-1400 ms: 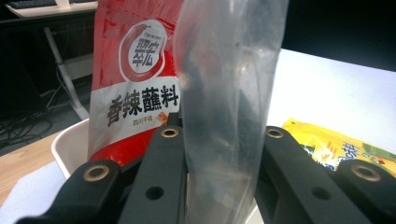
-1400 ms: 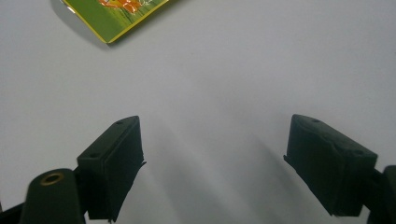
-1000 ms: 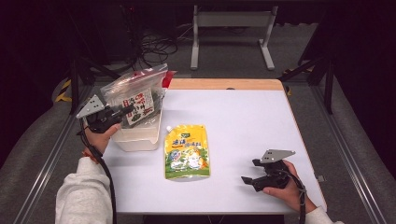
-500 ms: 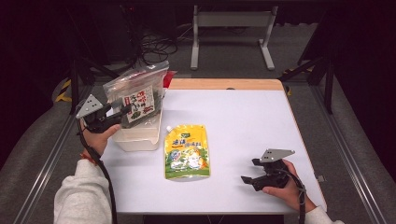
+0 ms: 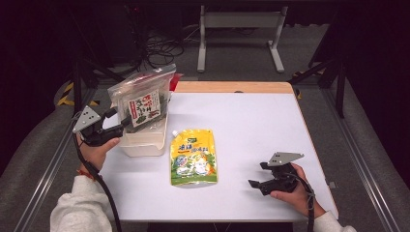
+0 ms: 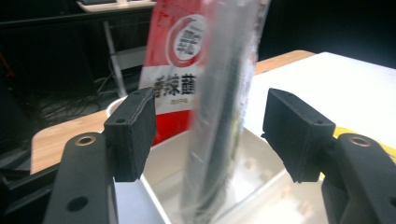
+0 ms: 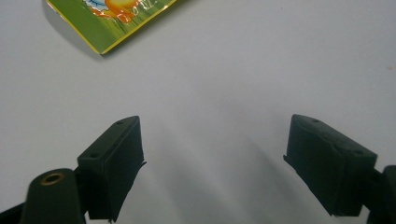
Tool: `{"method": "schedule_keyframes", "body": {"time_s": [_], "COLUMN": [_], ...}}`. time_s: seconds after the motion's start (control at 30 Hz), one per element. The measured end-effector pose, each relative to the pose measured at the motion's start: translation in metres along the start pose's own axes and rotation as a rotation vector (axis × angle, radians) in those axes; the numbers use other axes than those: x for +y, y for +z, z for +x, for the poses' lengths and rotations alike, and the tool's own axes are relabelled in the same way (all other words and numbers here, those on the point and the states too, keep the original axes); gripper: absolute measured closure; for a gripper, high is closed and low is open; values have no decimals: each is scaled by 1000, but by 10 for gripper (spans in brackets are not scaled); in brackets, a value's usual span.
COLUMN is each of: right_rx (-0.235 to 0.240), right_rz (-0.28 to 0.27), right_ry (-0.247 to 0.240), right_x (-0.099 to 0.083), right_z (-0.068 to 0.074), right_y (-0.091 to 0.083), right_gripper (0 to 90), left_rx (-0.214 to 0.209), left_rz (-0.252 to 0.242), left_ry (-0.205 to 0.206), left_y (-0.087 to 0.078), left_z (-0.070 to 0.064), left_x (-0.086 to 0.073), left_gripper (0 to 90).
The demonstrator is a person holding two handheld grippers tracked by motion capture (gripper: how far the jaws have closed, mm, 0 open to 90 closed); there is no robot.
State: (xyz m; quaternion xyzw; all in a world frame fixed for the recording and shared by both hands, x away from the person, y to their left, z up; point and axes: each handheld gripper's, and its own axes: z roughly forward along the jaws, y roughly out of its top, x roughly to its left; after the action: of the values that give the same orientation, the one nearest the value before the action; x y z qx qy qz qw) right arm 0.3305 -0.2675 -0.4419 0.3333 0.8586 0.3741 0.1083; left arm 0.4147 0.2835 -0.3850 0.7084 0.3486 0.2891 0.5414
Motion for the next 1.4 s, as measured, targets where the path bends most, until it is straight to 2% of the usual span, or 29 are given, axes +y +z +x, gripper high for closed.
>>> {"method": "schedule_keyframes", "body": {"time_s": [0.1,0.13,0.27,0.37,0.4,0.47,0.5,0.57,0.63,0.67,0.73,0.77,0.83,0.9,0.97,1.0,1.03,1.07,1.17,1.23,1.27,1.3,1.4], "right_rx": [-1,0,-9,-13,-13,-2,5,7,24,26,35,38,52,59,78,78,100,110,130,148,148,176,172], "right_rz": [-1,-5,-9,-19,-19,-30,-31,-32,-27,-22,-20,-20,-23,-20,-22,-22,-20,-18,0,14,14,25,30], "right_ry": [1,2,3,7,7,5,3,0,-3,-14,-20,-22,-23,-27,-28,-28,-29,-31,-60,-78,-78,-102,-128], "right_x": [1,2,3,6,6,9,10,11,13,16,18,20,23,27,32,32,38,40,46,49,49,50,52], "right_z": [-1,-2,-2,-3,-3,-2,-3,-2,-1,0,1,2,4,6,8,8,11,13,22,30,30,38,46], "right_y": [0,0,1,1,1,2,3,4,7,11,14,17,21,26,32,32,40,44,55,64,64,72,79], "right_gripper": [185,186,197,241,241,295,308,323,329,328,324,321,319,318,318,318,330,329,305,273,273,244,206], "left_rx": [12,-1,-8,0,-6,-25,-14,-18,-50,-46,-89,-102,-162,-209,-278,-278,-313,-339,-363,-362,-364,-361,-353], "left_rz": [14,25,37,57,57,72,78,78,73,85,112,120,155,214,269,269,342,358,419,429,432,453,475], "left_ry": [6,14,4,12,7,54,74,74,36,38,38,34,25,27,10,10,15,-4,-42,-52,-58,-79,-101], "left_y": [-2,-4,-9,-14,-16,-28,-33,-38,-45,-47,-50,-49,-45,-37,-28,-28,-19,-14,-2,2,5,10,15], "left_z": [-5,-9,-20,-29,-33,-48,-53,-57,-61,-64,-73,-77,-86,-97,-108,-108,-119,-123,-131,-133,-135,-138,-139], "left_x": [0,1,0,0,-1,-2,-2,-3,-7,-9,-19,-22,-31,-41,-50,-50,-57,-60,-66,-67,-68,-69,-70], "left_gripper": [283,275,219,178,178,261,263,243,240,239,236,236,236,230,219,217,215,210,200,188,188,183,177]}}
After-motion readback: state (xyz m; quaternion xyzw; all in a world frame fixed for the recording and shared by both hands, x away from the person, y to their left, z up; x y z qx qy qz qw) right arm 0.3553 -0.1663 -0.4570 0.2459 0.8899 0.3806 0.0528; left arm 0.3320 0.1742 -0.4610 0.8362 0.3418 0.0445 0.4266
